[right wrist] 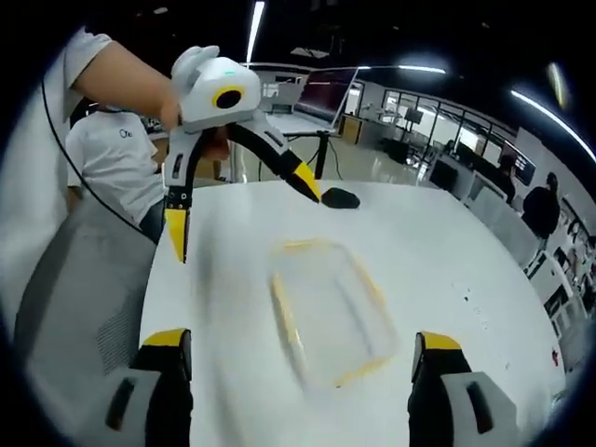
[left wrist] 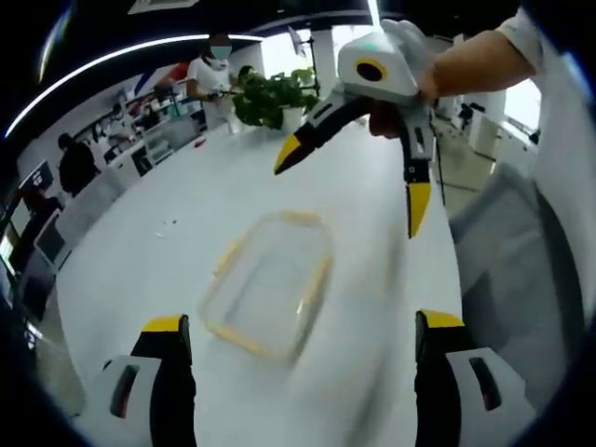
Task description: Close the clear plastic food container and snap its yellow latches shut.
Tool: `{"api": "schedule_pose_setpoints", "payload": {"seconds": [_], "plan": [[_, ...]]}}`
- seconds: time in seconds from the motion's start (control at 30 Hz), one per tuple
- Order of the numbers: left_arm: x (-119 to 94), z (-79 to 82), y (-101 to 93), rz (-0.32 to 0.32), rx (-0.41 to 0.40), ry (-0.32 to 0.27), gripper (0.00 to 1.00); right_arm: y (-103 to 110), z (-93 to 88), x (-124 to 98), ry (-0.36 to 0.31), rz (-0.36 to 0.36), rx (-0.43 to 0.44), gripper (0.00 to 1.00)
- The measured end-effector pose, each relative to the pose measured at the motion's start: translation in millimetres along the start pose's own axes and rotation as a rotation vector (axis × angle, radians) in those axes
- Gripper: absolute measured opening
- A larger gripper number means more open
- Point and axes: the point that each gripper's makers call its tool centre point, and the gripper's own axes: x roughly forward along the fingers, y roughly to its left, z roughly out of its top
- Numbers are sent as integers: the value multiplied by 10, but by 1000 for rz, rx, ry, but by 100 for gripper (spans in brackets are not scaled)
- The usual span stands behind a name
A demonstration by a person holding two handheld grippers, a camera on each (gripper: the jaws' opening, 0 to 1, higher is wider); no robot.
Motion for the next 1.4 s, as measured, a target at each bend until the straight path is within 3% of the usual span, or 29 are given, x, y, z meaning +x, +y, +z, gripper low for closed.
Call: {"api": "schedule_pose_setpoints", "payload": {"seconds": [0.17,0.37,0.5,0.87,1.27,1.4], "plan": [[-85,49,-72,23,-54,-41,99,62,16,-89,-45,-12,49,99],[-153,-17,-159,34,-89,-43,99,187,-36,-192,-58,-23,70,99],[-206,5,-208,64,-156,-90,99,220,-19,-241,-97,-53,125,99],[-310,73,-441,99,-188,-120,99,412,27,-334,-144,-79,157,99],[-390,-51,-599,163,-210,-109,98,685,-161,-442,-133,-90,197,99],[-386,-72,-711,156,-246,-119,99,742,-163,-491,-157,-96,241,99]]}}
